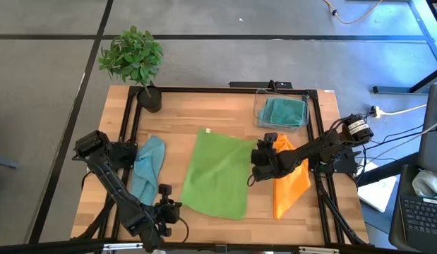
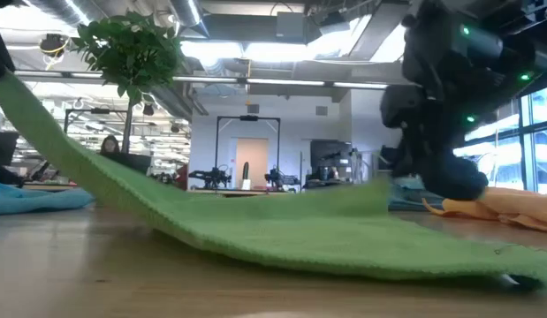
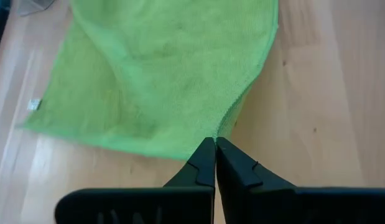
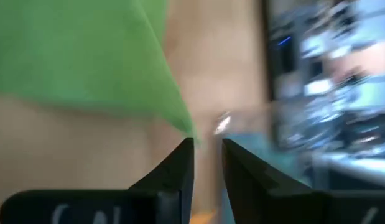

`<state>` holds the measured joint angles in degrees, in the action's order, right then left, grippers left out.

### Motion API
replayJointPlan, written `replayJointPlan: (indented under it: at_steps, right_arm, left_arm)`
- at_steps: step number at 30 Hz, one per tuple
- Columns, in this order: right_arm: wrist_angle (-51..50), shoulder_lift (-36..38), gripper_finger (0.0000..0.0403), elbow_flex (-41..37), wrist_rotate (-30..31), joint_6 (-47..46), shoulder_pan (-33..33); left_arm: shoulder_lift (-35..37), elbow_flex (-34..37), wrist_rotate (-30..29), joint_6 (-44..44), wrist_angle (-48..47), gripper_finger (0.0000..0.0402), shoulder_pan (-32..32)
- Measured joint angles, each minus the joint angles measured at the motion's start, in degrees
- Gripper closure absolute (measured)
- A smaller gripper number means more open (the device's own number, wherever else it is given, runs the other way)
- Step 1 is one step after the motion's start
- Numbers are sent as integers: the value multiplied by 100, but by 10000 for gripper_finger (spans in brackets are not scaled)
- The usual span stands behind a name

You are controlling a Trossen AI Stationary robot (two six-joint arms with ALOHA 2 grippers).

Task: Fold microfiber towels
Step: Fold the green microfiber towel

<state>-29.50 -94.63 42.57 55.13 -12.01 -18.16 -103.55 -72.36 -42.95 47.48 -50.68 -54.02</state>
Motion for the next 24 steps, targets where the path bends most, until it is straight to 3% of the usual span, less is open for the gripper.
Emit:
replayJointPlan:
  at_steps: [2, 7, 9, 14, 17, 22, 24]
  right_arm:
    - [-345, 0, 319, 0, -401, -474, 24]
    - [-1104, 0, 319, 23, -599, -1103, -17]
    - [-1143, 63, 319, 120, -937, -1166, -169]
    - [310, 469, 319, 415, -3659, -378, -724]
    - [821, 625, 319, 615, -4547, -464, -1104]
    - [1953, 488, 319, 694, -4704, -568, -1938]
    - [2429, 267, 319, 662, -4433, -422, -2234]
  left_arm:
    - [0, 0, -37, -1, 23, 401, -4]
    - [0, 0, -49, 0, 21, 401, 7]
    - [0, 0, -47, 7, 27, 401, 7]
    - [0, 0, -50, 39, 36, 401, 7]
    - [0, 0, -105, 39, 50, 401, 36]
    - [0, 0, -331, -14, 162, 401, 55]
    - [-2, 0, -534, -144, 306, 401, 71]
